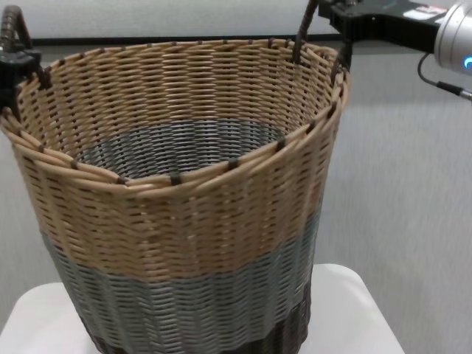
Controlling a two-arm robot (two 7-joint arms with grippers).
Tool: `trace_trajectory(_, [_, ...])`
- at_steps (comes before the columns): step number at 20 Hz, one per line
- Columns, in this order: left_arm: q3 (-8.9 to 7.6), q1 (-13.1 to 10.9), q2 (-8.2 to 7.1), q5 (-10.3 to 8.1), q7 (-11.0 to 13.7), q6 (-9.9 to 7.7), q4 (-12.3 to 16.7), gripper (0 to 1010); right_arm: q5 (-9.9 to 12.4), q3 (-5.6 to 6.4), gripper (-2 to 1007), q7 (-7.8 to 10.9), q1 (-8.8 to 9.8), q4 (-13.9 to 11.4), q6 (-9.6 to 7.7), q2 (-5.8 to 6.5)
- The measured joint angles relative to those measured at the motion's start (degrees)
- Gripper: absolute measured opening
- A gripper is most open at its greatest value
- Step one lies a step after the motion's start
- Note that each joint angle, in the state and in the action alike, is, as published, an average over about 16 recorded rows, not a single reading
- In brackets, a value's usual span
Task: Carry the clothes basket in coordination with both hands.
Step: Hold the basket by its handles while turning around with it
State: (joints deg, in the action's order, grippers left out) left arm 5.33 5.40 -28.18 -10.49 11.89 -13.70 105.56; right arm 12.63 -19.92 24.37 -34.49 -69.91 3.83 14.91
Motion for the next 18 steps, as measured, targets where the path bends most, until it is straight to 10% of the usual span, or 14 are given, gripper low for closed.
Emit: trace_trajectory(18, [-0.63,-0.52,0.16,0.32,-0.04,0.24,0.53,165,0.38,0.12,76,-0.04,-0.08,-0.41,0.11,0.0])
